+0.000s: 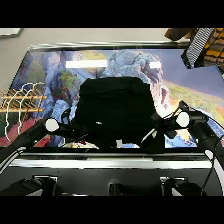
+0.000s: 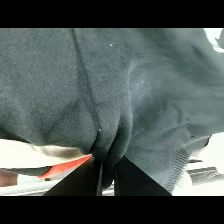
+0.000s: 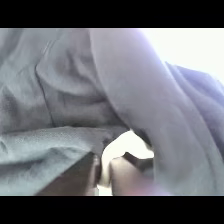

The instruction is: Fold the clothes and pants, and hang the long-sleeved shirts on hangers.

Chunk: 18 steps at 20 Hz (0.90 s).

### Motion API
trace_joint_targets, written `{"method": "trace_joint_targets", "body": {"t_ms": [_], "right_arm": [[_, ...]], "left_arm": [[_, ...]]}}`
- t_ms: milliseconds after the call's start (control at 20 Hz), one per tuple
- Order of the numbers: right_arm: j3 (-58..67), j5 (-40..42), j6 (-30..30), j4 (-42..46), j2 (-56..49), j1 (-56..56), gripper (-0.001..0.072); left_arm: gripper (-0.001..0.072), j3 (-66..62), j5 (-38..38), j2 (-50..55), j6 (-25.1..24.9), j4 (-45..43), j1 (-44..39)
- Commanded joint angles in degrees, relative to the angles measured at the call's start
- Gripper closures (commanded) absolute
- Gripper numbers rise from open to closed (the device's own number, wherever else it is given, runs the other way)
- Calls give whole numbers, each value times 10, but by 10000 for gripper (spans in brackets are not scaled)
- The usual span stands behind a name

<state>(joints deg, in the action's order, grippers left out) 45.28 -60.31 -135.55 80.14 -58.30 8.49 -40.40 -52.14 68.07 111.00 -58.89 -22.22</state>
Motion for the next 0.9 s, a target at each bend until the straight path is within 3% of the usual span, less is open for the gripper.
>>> {"method": "trace_joint_targets", "body": {"t_ms": [0,100,150,200,400,550,700,850], "right_arm": [[7,9,57,-51,-18,-22,417],[10,-4,134,-64,-7,-22,309],[17,-26,154,-42,10,-22,303],[26,-52,171,-14,31,-22,269],[30,-161,254,40,157,5,271],[10,-162,214,96,202,138,271],[-12,-129,196,183,148,292,265],[-12,-99,162,260,31,404,169]], "left_arm": [[603,0,8,2,0,-1,0],[162,0,2,-2,0,-3,1],[23,0,-6,-5,0,-4,0],[20,0,-21,-13,0,-10,0],[20,0,-79,-71,1,-85,-11],[21,0,-72,-95,1,-107,-39],[20,0,-43,-95,1,-106,-82],[20,0,-18,-95,1,-107,-125]]}}
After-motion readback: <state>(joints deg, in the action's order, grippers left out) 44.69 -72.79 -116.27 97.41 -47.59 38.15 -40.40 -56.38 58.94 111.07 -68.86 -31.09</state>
